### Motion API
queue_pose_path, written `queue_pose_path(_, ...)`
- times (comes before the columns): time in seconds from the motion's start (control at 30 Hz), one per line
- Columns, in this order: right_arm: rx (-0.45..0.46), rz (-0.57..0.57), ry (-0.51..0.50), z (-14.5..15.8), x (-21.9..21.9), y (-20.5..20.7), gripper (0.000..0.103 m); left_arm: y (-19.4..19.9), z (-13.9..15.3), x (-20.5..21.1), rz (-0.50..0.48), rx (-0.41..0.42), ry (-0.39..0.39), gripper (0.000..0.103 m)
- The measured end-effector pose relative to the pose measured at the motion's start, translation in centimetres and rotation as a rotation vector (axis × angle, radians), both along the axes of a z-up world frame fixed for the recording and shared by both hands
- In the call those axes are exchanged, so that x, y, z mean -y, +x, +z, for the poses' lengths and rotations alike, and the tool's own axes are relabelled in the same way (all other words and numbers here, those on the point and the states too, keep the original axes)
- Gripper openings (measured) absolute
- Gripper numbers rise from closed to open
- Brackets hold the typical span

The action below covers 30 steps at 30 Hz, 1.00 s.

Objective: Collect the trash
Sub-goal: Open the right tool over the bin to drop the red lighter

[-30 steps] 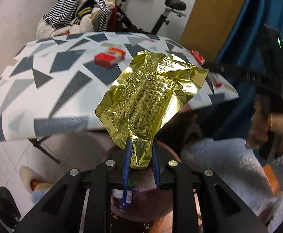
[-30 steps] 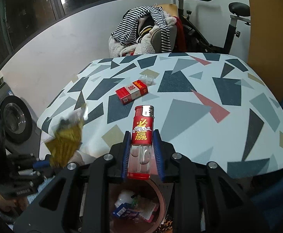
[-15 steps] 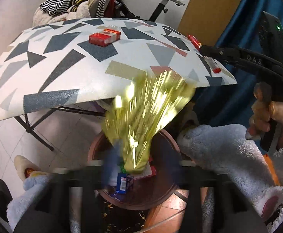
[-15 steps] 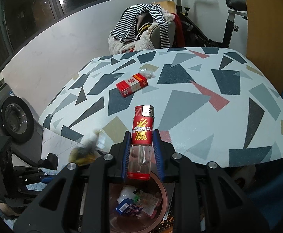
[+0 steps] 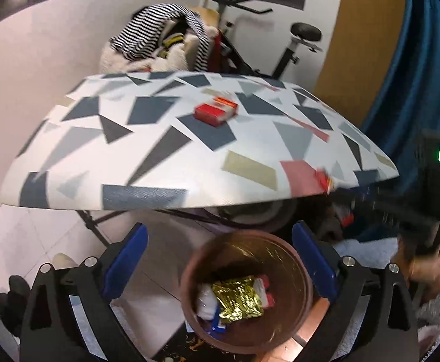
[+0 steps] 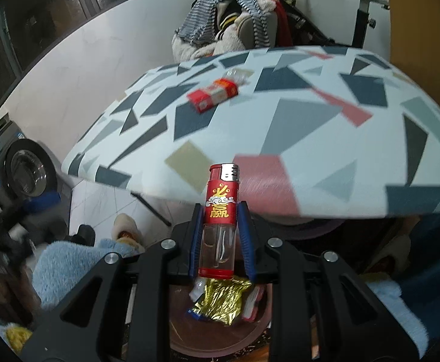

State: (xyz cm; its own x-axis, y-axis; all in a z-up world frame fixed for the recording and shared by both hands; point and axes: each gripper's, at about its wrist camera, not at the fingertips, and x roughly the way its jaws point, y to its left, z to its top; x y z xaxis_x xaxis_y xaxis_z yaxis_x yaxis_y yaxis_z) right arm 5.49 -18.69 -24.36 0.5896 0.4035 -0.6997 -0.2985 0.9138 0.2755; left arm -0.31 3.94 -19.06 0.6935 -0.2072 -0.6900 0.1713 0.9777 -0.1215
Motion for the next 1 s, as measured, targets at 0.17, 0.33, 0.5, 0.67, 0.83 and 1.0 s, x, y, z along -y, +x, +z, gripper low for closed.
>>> queue_pose_path(0.17, -0.061, 0.049, -0.012, -3.5, -2.0, -0.7, 0.026, 0.0, 0.2, -1.0, 0.048, 0.015, -0.004, 0.096)
queue_pose_path(0.33, -0.166, 0.114, -0.081, -7.4, -4.4, -0.7, 0.026, -0.2, -0.3, -1.6, 0.078, 0.008, -0.002, 0.096)
queue_pose_path(0.5, -0.212, 0.136, -0.128, -9.3, -5.4, -0.4, 0.026, -0.2, -0.6, -1.9, 0.091, -0.002, 0.003, 0.096)
queue_pose_path(0.67, -0.256, 0.136, -0.128, -10.4, -5.1, -0.5, 0.026, -0.2, -0.9, -2.2, 0.103, -0.007, 0.004, 0.096)
queue_pose_path(0.83, -0.272, 0.118, -0.12, -10.7, -4.6, -0.6, 0.027, -0.2, -1.0, -2.4, 0.108, -0.006, 0.004, 0.096)
queue_pose_path(1.0, -0.266, 0.12, -0.134, -10.6, -5.1, -0.8, 0.027, 0.0, -1.2, -2.6, 0.126, -0.01, -0.012, 0.096)
